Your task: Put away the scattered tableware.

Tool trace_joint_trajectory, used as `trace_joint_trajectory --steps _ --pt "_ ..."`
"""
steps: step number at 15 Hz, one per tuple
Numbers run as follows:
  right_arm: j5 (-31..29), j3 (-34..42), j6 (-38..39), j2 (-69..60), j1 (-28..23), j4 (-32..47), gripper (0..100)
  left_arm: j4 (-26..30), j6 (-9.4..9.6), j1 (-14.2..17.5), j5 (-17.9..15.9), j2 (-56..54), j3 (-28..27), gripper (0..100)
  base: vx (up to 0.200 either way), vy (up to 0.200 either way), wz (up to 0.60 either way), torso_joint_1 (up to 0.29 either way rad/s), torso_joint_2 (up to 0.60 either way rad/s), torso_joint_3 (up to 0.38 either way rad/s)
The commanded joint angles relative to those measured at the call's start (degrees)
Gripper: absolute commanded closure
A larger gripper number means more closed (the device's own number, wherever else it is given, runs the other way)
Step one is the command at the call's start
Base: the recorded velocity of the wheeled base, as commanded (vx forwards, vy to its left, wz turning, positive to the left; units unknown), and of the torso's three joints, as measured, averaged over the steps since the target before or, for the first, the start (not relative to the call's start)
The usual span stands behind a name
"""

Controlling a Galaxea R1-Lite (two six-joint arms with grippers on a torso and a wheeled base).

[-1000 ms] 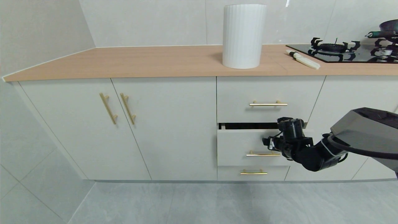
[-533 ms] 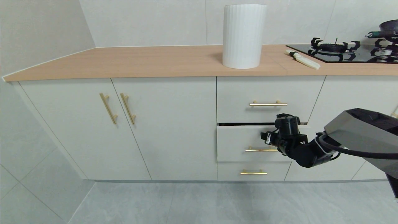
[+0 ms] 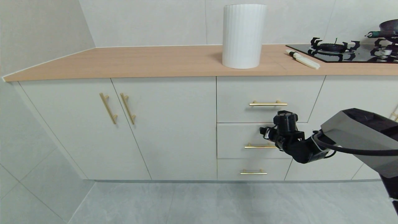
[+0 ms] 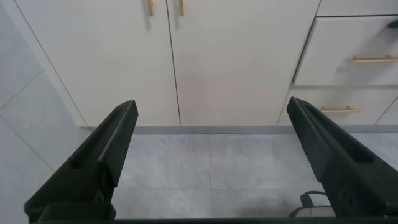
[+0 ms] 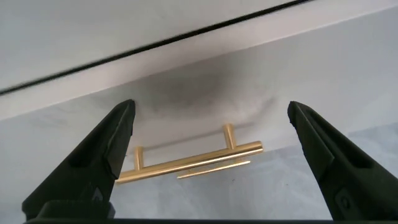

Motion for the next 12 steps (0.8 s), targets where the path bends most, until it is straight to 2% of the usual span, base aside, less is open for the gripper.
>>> trace_joint_trajectory --steps 1,8,12 --pt "-0.86 -2.78 0.65 1.56 -0.60 -0.16 0 -0.02 -0.01 0.05 -0.02 0.00 0.00 0 0.000 0.000 0.00 0.000 0.00 0.000" --pt "-2.01 -3.13 0.73 1.38 -0.95 -0.16 0 0.07 -0.01 0.05 -0.02 0.00 0.00 0 0.000 0.000 0.00 0.000 0.00 0.000" --pt "-1.92 2.23 0.56 -4.33 -0.51 0.11 0 -0.02 -0.01 -0.04 -0.02 0.00 0.00 0 0.000 0.000 0.00 0.000 0.00 0.000"
